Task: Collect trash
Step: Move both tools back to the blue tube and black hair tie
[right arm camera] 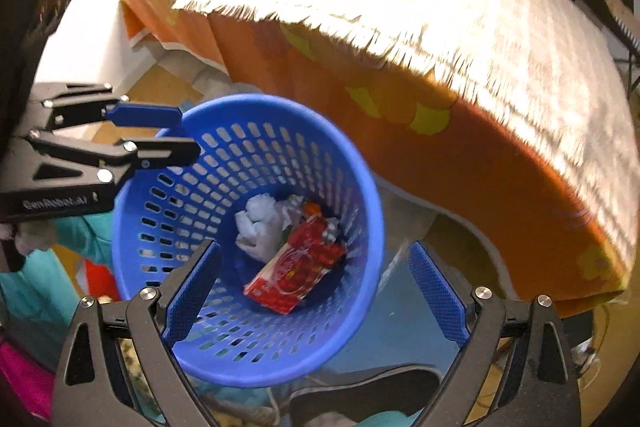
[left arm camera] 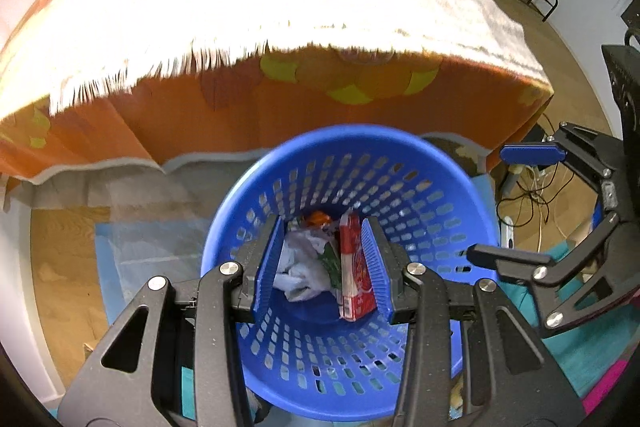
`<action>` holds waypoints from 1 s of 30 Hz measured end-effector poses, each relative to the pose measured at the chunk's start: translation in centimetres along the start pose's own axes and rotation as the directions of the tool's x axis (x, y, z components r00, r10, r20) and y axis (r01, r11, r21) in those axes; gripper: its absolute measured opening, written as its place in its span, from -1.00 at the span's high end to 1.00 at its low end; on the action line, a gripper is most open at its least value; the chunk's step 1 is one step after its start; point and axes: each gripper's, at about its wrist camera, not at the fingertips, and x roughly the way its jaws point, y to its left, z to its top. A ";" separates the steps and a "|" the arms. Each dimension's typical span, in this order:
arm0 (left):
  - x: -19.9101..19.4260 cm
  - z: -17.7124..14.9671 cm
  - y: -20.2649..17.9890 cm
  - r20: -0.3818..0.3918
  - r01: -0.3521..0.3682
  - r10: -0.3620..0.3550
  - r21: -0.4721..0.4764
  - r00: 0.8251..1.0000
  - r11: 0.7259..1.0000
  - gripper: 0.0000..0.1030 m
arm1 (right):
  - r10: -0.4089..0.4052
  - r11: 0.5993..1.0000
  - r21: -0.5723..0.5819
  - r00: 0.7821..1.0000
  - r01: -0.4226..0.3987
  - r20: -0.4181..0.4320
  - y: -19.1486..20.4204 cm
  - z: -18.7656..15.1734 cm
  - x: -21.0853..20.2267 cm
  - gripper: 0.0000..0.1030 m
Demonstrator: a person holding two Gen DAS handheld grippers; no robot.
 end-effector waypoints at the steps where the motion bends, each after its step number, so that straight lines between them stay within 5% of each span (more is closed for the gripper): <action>1: -0.2 0.3 0.0 0.007 -0.001 0.001 0.004 1.000 1.000 0.20 | -0.005 1.000 -0.001 1.000 0.005 0.011 -0.1 0.1 -0.2 -0.84; 7: -1.5 2.5 0.1 0.058 -0.015 0.014 0.019 0.998 1.000 0.20 | -0.061 0.998 -0.012 0.997 0.061 0.048 -0.8 1.2 -1.0 -0.84; 18: -3.9 8.1 2.3 0.138 -0.051 0.048 0.020 0.989 0.999 0.20 | -0.038 0.999 -0.009 0.991 0.039 0.131 -2.5 5.6 -3.4 -0.84; 30: -4.1 15.8 6.1 0.209 -0.013 0.031 -0.086 0.978 0.996 0.20 | -0.057 0.998 0.014 0.969 0.056 0.241 -5.7 12.2 -2.0 -0.82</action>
